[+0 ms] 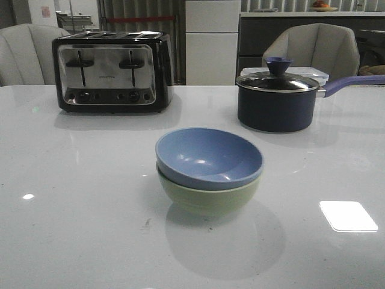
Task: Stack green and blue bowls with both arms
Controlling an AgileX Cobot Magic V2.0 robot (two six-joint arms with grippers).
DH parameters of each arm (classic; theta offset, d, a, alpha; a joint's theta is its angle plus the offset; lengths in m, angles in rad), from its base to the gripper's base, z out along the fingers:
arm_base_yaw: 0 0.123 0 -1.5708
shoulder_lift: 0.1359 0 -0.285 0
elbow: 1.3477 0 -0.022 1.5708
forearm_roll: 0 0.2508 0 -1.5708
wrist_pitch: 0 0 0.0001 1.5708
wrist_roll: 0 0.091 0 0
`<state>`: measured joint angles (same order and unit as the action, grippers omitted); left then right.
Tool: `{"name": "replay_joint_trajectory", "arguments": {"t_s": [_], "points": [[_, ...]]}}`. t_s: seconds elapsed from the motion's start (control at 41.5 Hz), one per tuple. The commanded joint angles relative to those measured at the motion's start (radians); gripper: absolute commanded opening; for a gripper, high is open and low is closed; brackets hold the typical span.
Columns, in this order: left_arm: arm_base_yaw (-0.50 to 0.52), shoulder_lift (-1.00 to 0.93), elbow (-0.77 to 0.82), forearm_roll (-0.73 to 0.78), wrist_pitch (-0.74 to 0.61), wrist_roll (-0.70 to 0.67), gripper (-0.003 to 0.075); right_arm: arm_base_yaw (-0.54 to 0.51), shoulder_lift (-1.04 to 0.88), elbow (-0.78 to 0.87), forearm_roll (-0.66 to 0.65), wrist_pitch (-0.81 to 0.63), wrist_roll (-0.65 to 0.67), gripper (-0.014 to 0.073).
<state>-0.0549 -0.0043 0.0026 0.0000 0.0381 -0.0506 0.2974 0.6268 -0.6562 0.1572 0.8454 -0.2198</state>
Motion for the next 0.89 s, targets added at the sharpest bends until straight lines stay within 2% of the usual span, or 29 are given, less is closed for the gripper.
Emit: {"name": "replay_joint_trajectory", "arguments": {"t_s": [0.0, 0.096, 0.193, 0.458, 0.747, 0.867], "points": [[-0.009, -0.019, 0.005, 0.0, -0.096, -0.007, 0.0093, -0.071, -0.102, 0.041, 0.006, -0.128, 0.0, 0.0054], [-0.009, -0.019, 0.005, 0.0, -0.096, -0.007, 0.0093, -0.133, -0.232, 0.142, 0.006, -0.213, 0.0, 0.0054], [-0.007, -0.019, 0.005, 0.0, -0.096, -0.007, 0.0093, -0.189, -0.356, 0.26, 0.006, -0.361, 0.0, 0.0054], [-0.007, -0.019, 0.005, 0.0, -0.096, -0.007, 0.0093, -0.303, -0.532, 0.51, 0.006, -0.7, 0.0, 0.0054], [-0.007, -0.019, 0.005, 0.0, -0.096, -0.007, 0.0093, -0.306, -0.64, 0.682, 0.006, -0.943, 0.0, 0.0054], [-0.007, -0.019, 0.005, 0.0, -0.096, -0.007, 0.0093, -0.304, -0.657, 0.68, 0.006, -0.911, 0.0, 0.0054]]}}
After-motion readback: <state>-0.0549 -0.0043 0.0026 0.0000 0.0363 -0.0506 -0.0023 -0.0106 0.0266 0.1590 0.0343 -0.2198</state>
